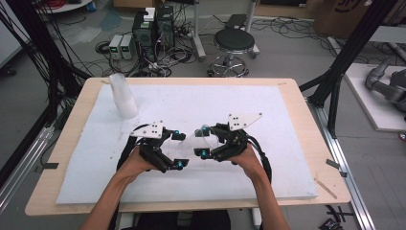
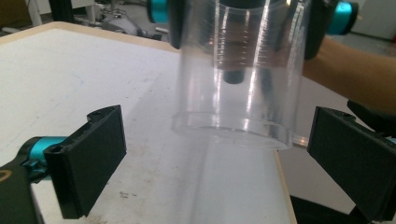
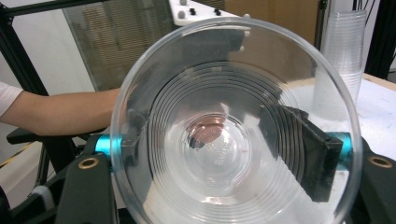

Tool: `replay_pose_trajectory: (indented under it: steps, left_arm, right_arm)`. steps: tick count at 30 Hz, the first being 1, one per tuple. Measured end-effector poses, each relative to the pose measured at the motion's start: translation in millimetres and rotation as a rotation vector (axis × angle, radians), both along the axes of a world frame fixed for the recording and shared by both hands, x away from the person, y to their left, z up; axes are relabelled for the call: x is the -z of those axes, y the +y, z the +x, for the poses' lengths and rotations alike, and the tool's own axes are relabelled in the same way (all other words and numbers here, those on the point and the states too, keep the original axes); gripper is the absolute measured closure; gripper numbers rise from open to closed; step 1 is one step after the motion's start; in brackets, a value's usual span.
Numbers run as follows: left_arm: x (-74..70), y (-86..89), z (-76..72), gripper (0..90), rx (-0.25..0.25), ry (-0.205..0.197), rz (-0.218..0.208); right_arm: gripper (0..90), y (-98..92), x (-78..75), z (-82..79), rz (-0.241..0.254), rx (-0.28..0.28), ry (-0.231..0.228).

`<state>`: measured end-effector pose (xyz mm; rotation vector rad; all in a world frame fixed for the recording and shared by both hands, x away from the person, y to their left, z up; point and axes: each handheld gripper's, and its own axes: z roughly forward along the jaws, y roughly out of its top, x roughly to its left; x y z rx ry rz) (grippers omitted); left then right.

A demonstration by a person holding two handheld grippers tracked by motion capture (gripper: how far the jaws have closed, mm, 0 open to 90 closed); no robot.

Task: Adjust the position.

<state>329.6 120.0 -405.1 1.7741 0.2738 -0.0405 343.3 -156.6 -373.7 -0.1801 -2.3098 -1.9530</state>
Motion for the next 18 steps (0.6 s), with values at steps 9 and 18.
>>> replay_pose_trajectory:
  steps: [9, 18]
  left_arm:
    - [-1.9, 9.5, -4.4, 4.5, -0.094, -0.028, 0.090]
    - [8.7, 38.4, -11.0, 4.5, -0.262, -0.030, 0.139]
  right_arm:
    - [32.3, -5.1, -2.5, 2.1, -0.020, 0.056, -0.004]
    - [32.4, -15.8, -14.6, 9.2, -0.123, 0.201, -0.003]
